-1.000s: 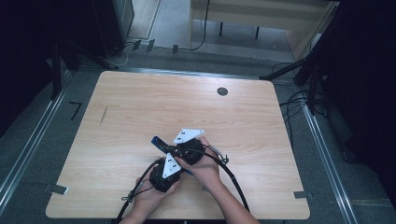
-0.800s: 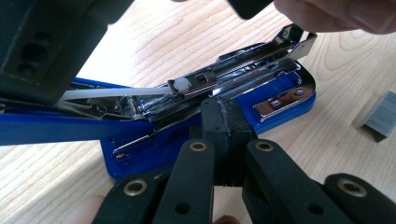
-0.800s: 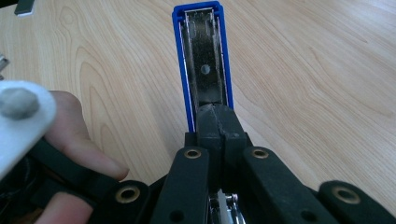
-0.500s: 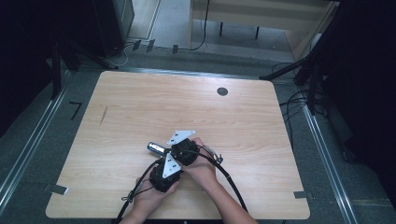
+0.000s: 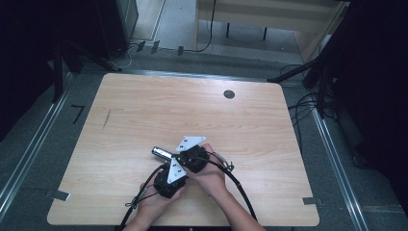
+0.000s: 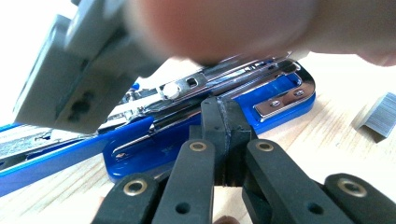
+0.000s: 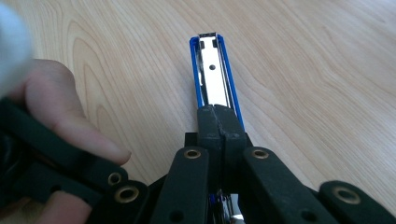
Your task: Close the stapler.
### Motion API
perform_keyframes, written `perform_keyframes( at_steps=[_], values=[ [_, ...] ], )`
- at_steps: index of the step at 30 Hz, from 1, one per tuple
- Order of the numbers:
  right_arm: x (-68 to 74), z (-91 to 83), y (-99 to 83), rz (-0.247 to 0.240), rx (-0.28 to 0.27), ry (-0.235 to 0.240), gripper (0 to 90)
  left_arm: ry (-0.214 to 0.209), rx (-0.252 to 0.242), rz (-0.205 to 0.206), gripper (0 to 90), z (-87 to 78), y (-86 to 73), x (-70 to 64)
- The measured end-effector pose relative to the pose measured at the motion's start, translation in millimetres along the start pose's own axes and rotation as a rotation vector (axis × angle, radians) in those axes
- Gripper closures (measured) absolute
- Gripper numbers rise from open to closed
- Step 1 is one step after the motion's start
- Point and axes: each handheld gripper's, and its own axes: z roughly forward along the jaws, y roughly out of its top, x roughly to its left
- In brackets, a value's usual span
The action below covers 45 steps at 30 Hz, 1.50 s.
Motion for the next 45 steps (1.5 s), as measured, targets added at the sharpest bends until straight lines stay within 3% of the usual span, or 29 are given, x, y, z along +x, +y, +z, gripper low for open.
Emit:
perform_keyframes(
  at_steps=[14, 27, 45],
  values=[
    [-4.5, -39.1, -21.6, 0.032, -0.076, -0.048, 74.6, 0.001, -0.001, -0.001, 90.0, 0.1, -0.1, -0.7],
    [-12.1, -68.7, -51.9, 0.084, -0.102, -0.087, 71.2, 0.002, -0.001, -0.001, 90.0, 0.1, 0.0, -0.8],
    [-4.1, -94.1, -82.7, 0.11, -0.083, -0.115, 66.1, 0.003, -0.001, 0.0, 90.0, 0.1, 0.0, -0.9]
  ],
)
